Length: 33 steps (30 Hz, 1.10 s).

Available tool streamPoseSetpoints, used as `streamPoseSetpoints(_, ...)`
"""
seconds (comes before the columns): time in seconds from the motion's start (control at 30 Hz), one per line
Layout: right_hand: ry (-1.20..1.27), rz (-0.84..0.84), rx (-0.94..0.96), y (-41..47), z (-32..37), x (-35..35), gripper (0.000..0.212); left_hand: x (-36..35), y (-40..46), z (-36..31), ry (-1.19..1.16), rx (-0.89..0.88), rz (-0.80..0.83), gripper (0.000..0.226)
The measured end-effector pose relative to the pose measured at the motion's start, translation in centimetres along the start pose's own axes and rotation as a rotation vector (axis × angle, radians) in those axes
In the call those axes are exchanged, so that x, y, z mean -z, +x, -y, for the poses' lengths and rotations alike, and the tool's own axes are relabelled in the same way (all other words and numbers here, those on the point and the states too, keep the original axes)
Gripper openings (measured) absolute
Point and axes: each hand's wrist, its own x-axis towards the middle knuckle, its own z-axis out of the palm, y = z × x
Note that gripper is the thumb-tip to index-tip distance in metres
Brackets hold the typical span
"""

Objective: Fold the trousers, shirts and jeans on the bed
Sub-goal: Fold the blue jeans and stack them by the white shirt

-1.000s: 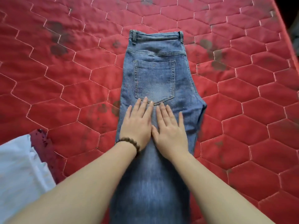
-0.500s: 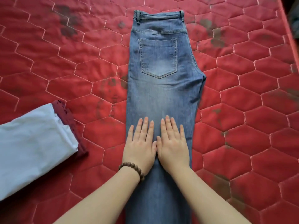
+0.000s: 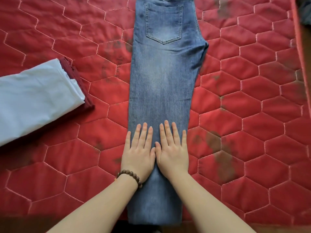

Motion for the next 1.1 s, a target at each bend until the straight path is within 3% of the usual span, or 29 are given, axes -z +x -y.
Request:
streamPoseSetpoints(0.37,0.029,0.015,0.058,-10.9,-0.2,-2.0,0.056,-2.5,-10.6,-2.1,-0.032,-0.021,-0.008,0.06)
streamPoseSetpoints(0.67,0.037,0.111,0.114,-17.2,-0.4,-2.2,0.059,-2.3,-15.7,-1.2,0.003,-0.155,0.124,0.065)
streamPoseSetpoints(0.77,0.053,0.176,0.223,-16.7,-1.9,-0.8,0.058,-0.3,-15.6,0.9,0.027,-0.274,0.129,0.057)
streamPoseSetpoints(0.87,0.106,0.107,0.275,-15.4,-5.4,0.6,0.053,1.5,-14.2,3.9,0.072,-0.343,0.079,0.061)
streamPoseSetpoints(0.97,0.07,0.098,0.288,-13.6,-8.5,1.2,0.068,1.7,-12.3,5.3,0.098,-0.407,0.037,0.065)
streamPoseSetpoints(1.1,0.017,0.117,0.575,-12.4,-8.4,0.7,0.068,0.3,-11.2,4.9,0.04,-0.496,-0.009,0.053)
